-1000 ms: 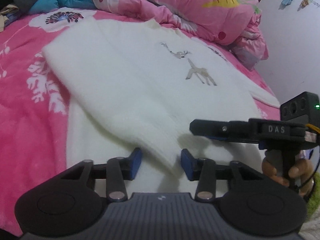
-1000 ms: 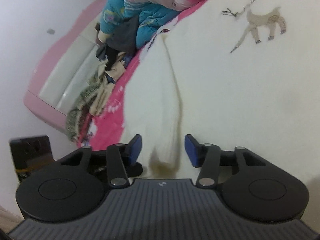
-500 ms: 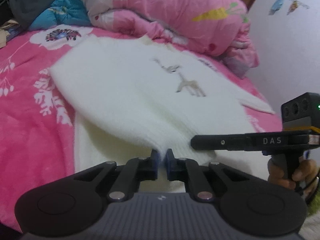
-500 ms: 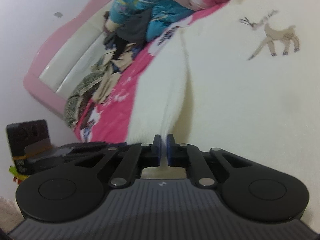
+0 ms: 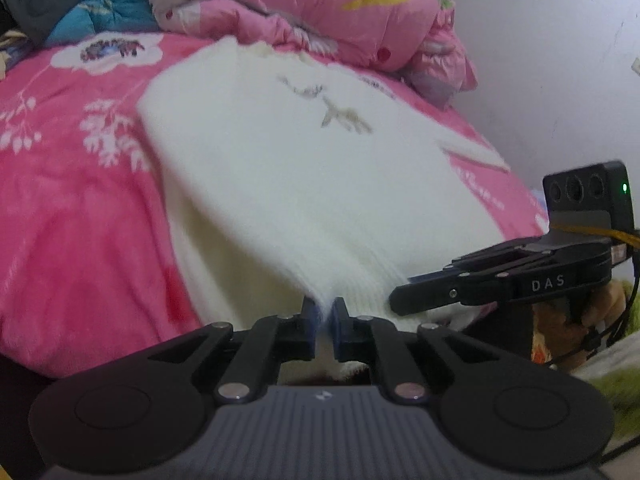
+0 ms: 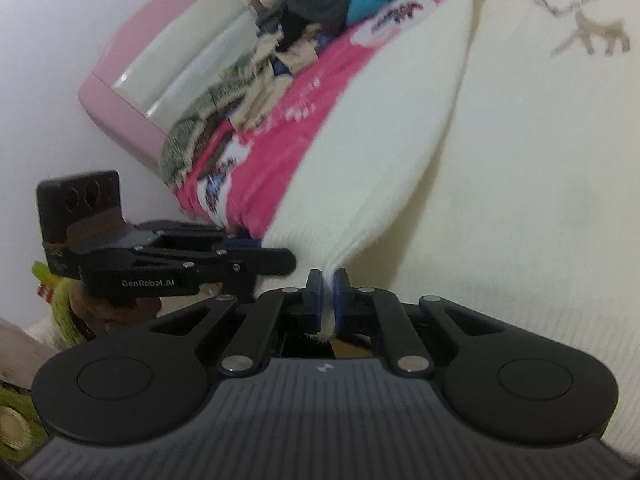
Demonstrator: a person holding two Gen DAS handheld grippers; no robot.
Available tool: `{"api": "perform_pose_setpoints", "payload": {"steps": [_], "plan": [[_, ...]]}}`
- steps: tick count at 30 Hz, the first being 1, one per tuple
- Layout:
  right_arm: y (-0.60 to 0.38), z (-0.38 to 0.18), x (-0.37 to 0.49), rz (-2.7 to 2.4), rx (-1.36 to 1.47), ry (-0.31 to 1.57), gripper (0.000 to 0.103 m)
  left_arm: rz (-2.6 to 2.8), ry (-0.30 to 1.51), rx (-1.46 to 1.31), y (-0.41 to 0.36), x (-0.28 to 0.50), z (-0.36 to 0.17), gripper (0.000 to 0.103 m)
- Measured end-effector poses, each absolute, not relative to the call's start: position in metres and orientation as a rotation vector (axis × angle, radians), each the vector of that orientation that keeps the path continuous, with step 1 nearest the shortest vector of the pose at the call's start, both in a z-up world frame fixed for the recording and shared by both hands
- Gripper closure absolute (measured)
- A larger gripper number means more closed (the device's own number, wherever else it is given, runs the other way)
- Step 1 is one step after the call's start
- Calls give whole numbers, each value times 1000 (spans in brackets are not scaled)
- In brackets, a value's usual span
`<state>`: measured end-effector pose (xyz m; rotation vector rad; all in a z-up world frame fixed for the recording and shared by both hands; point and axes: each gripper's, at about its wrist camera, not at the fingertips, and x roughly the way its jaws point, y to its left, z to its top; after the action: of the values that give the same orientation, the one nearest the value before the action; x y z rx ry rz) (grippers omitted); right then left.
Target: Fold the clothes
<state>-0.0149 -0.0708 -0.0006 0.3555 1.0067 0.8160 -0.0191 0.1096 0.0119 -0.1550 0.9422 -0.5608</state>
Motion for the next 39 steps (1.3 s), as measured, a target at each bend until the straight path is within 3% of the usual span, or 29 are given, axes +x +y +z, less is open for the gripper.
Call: {"api": "perform_pose_setpoints", "payload": {"steps": [9,16,28,30,32,39], "plan": [[-59,-16,-24,831,310,1063,99,-551,998,-132,119,-21,-16,94],[-42,-35,-30,795,130,1088,94,-548,1012,-76,121,-26,-30,83],[-82,12,-18,910,255,1079,67,-541,970,-159,162,-35,-7,75],[-91,20,-7,876,306,1049,52,-535,945,-175,163,-28,-4,75],[-95,25,9,823,330,1000,47,-531,902,-189,159,-18,2,72],[-102,38,102,659,390,837,45,-519,746,-179,133,32,18,66]]}}
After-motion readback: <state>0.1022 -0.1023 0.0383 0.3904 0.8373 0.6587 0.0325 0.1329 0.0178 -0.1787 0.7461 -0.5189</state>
